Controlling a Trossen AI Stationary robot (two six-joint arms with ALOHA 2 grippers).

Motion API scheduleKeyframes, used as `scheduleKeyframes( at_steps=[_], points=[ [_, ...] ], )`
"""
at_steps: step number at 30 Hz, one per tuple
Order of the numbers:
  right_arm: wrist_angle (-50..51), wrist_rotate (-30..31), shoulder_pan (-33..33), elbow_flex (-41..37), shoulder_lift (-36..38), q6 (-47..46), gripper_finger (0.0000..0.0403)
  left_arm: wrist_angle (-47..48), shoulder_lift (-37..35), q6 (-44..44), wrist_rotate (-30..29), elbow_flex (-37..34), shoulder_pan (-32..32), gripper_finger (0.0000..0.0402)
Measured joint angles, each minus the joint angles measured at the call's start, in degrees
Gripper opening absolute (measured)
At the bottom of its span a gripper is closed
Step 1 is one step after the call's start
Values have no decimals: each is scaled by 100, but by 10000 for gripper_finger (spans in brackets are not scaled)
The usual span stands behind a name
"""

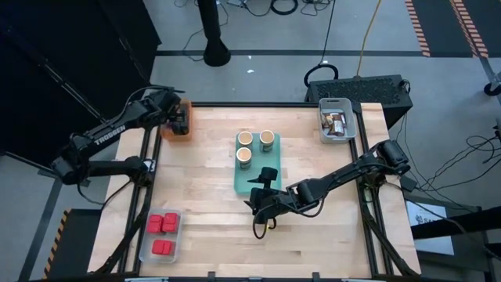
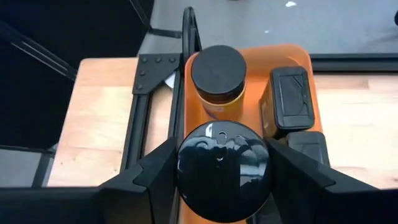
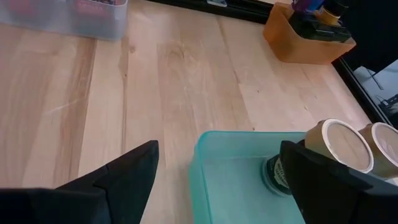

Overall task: Sort spices by type
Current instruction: Put the black seasoning bottle into the orange bin, then return to Home Position

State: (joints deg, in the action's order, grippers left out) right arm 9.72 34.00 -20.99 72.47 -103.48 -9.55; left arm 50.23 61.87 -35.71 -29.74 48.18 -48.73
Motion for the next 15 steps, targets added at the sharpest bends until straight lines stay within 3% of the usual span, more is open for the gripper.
scheduleKeyframes(
  at_steps=[8,15],
  points=[
    [4,-2,0,0,0,-1,318,3,0,16,106,0,-43,211],
    [4,-2,0,0,-2,-1,318,-6,0,160,99,0,-43,270]
  ],
)
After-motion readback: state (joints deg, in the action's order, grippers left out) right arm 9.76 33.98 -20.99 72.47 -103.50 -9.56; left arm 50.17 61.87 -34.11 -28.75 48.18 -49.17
